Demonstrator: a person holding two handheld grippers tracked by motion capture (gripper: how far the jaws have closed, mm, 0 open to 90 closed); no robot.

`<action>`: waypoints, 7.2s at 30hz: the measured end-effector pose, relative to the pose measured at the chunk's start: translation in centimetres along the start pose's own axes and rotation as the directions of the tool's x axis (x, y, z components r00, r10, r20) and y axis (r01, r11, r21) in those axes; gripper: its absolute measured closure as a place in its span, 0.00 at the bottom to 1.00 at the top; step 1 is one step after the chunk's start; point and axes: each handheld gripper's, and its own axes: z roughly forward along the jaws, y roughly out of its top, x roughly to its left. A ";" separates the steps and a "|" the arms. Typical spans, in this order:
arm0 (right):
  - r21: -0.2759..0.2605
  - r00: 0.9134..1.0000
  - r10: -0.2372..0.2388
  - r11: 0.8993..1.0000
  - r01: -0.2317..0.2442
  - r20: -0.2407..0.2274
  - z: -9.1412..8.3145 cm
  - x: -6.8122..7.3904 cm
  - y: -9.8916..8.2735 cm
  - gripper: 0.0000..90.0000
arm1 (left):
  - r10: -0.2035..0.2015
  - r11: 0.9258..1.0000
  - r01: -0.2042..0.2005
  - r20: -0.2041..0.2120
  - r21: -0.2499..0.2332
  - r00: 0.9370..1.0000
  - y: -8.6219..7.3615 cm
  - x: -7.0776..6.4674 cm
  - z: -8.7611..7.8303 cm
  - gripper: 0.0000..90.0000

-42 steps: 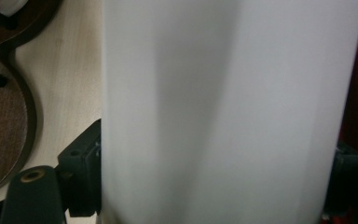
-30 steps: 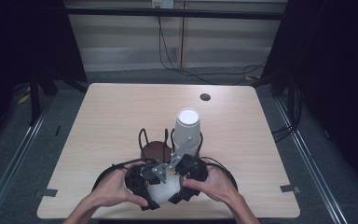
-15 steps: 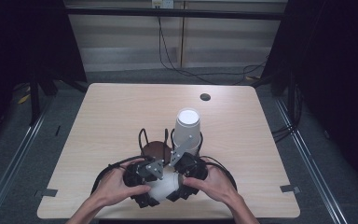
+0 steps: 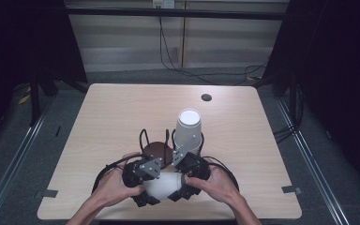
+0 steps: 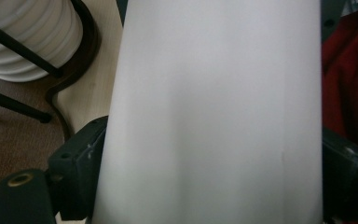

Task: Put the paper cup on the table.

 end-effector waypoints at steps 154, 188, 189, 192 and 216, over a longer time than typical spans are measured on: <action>-0.396 0.999 -0.049 0.918 0.040 -0.013 -1.9 -0.4 -3.3 0.28 | -0.198 0.761 0.135 -0.030 -0.635 0.980 -3.5 -0.5 -2.9 0.08; -0.482 0.997 0.036 0.876 0.003 0.072 -2.4 -0.8 -4.3 0.16 | -0.286 0.758 0.256 0.047 -0.600 0.957 -4.2 0.2 -3.7 0.16; -0.484 0.996 0.038 0.875 0.005 0.080 -2.4 -0.8 -4.4 0.16 | -0.287 0.761 0.255 0.044 -0.597 0.957 -4.2 0.2 -3.7 0.16; -0.491 0.994 0.050 0.871 0.007 0.102 -2.5 -0.6 -4.4 0.16 | -0.296 0.777 0.246 0.009 -0.579 0.955 -4.2 0.1 -3.8 0.16; -0.555 0.963 0.160 0.832 -0.014 0.216 -4.3 -0.7 -5.8 0.16 | -0.359 0.828 0.301 -0.035 -0.474 0.933 -5.3 -0.1 -4.3 0.16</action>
